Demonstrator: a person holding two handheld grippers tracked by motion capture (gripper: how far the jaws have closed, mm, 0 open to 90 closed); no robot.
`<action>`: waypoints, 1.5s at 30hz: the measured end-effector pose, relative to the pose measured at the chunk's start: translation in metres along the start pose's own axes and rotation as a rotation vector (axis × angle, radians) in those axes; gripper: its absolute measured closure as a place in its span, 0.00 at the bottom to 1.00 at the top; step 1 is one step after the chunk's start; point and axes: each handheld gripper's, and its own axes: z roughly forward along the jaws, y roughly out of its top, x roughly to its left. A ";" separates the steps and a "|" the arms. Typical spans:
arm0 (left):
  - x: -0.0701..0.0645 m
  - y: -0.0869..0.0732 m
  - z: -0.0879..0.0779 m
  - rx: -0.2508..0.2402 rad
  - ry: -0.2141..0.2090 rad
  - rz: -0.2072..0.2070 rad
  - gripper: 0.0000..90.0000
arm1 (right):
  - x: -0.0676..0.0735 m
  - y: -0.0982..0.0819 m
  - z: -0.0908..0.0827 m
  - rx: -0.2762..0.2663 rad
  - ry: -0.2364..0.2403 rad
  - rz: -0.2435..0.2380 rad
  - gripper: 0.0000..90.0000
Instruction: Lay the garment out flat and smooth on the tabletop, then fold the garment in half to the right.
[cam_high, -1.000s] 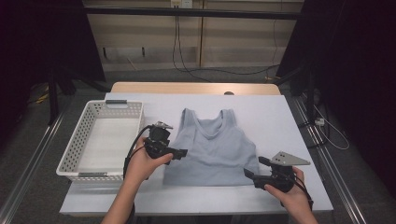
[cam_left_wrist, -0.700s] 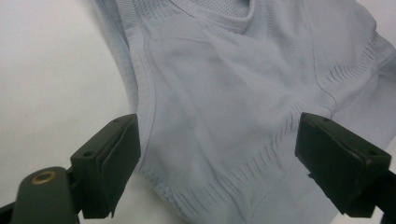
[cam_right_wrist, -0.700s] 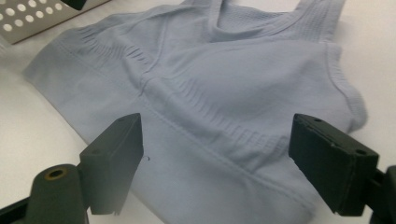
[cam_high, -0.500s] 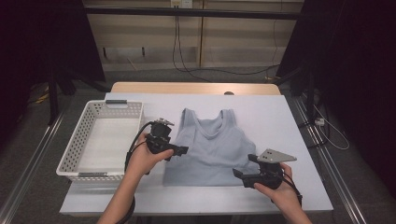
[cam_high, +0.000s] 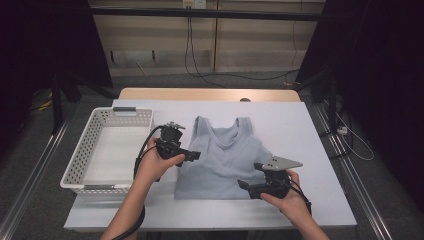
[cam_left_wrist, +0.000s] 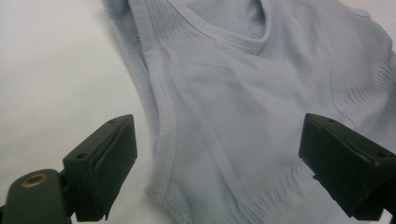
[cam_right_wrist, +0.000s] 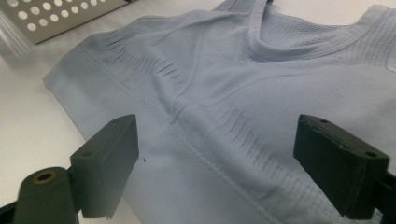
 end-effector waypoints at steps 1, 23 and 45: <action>0.001 0.001 0.000 0.003 0.000 0.005 0.13 | 0.001 0.000 0.001 0.002 0.002 -0.002 0.15; 0.009 0.023 -0.003 -0.012 0.018 0.010 0.12 | 0.011 0.007 0.010 0.002 0.059 -0.039 0.14; 0.021 0.032 -0.006 -0.024 0.039 -0.007 0.12 | 0.040 0.025 0.047 0.015 0.156 -0.115 0.12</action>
